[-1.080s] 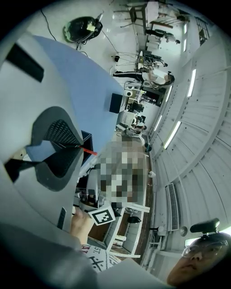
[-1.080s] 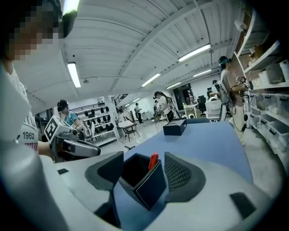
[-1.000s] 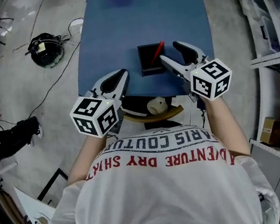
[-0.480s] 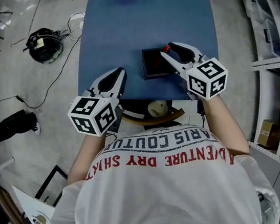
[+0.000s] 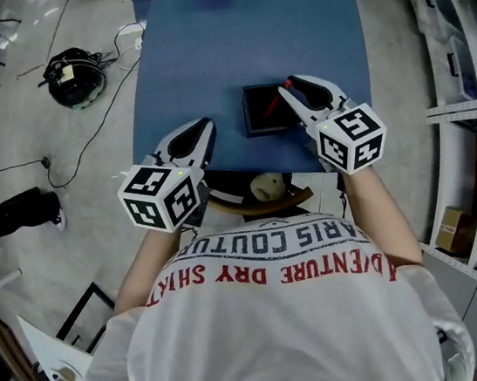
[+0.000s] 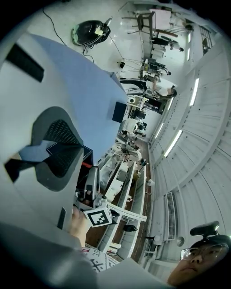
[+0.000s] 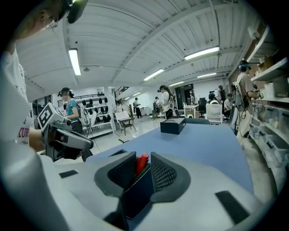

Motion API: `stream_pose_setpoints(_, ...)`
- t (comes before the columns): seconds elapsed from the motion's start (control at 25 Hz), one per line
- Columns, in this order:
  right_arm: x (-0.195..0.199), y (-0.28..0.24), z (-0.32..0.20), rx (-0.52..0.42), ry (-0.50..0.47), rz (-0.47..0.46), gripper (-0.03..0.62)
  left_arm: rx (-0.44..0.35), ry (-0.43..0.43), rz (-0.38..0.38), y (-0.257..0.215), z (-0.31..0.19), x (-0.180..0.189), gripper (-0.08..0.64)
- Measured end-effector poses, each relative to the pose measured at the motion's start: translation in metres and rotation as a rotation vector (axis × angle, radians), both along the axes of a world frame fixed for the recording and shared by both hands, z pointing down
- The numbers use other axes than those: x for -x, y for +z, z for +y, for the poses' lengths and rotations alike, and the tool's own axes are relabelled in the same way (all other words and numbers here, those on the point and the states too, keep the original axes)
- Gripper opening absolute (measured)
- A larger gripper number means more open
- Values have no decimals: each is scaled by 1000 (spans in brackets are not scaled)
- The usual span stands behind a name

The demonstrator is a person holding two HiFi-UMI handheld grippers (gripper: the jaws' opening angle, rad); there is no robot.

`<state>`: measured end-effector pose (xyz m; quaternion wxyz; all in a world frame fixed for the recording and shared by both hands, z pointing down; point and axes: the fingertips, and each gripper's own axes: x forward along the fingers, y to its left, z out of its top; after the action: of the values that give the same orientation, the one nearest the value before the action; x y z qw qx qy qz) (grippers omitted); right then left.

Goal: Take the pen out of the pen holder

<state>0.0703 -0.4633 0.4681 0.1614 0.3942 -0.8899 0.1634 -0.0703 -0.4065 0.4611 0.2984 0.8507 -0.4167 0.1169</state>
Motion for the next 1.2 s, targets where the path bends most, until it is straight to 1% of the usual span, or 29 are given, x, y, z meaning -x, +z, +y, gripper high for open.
stream_pose_setpoints(0.12,1,-3,1,-19,0,13,81,0,-1,5,-1,2,0,38)
stream_pose_setpoints(0.32,1,-5,3,-26,1,21,75,-1,-6,16,-2,6,0,38)
stream_pose_setpoints(0.68,2,-29,20,-35,19,-64,64,-22,-19,35,-14,25,3,38)
stream_pose_setpoints(0.92,-1,-62,36,-94,37,-106,64,-44,-20,51,-27,45,2,38)
stream_pose_setpoints(1.2,-9,-117,65,-198,57,-148,63,-115,-10,65,-56,66,0,38)
